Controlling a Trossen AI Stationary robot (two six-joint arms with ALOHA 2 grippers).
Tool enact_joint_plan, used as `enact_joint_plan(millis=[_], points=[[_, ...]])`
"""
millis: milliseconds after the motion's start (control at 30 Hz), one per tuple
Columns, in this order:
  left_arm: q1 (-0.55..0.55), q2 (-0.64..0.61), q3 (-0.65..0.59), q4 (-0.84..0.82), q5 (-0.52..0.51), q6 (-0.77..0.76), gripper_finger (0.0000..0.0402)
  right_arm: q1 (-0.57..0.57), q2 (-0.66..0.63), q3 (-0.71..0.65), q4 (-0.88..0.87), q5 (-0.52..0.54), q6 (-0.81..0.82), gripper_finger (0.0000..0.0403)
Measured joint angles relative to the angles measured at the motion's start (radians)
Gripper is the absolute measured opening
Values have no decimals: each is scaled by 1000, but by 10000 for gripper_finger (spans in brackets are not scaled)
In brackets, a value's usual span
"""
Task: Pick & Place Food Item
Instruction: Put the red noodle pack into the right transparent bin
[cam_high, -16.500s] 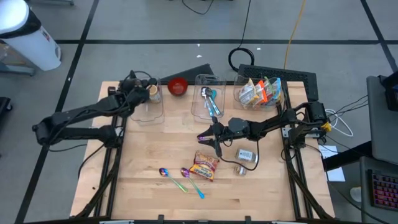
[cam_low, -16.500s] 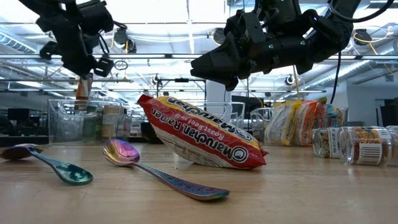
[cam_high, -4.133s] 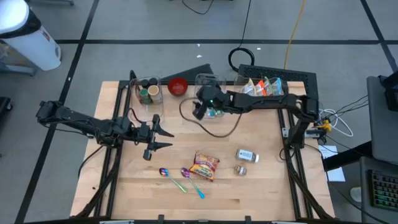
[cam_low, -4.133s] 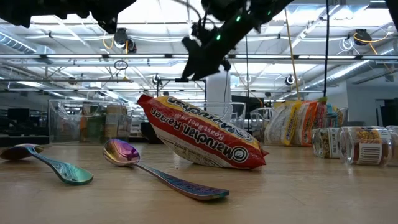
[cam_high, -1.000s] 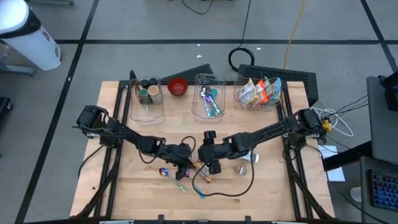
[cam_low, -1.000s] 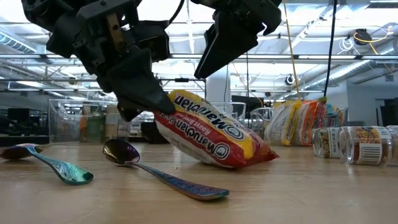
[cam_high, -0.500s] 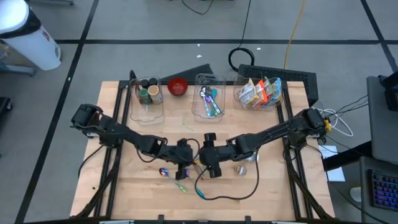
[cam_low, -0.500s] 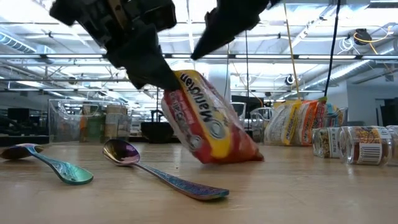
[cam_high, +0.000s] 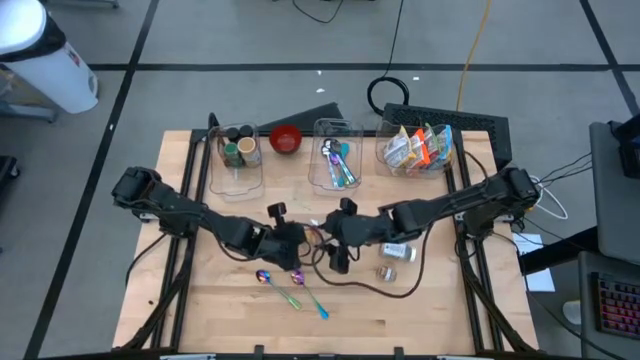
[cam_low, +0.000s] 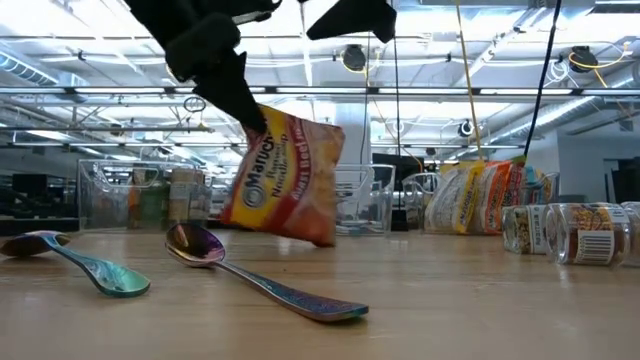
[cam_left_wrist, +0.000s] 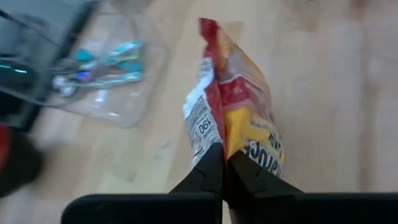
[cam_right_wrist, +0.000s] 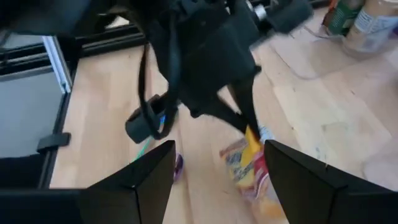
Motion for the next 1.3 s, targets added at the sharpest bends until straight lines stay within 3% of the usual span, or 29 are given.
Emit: enact_joint_plan(millis=[133, 267, 500, 1033, 1300], points=[[-14, 0, 13, -39, -74, 14, 2, -2, 2, 0, -23, 1, -70, 238], [-24, 0, 16, -22, -60, 61, 1, 4, 19, 0, -59, 20, -207, 238], [-58, 0, 16, 1, -69, 91, 1, -6, 27, -1, -82, 53, -310, 238], [-116, -56, 15, -51, -201, 73, 1, -4, 3, 0, -43, 50, -370, 238], [-137, -111, 15, -10, -208, 96, 1, -7, 5, -4, -15, 52, -390, 238]])
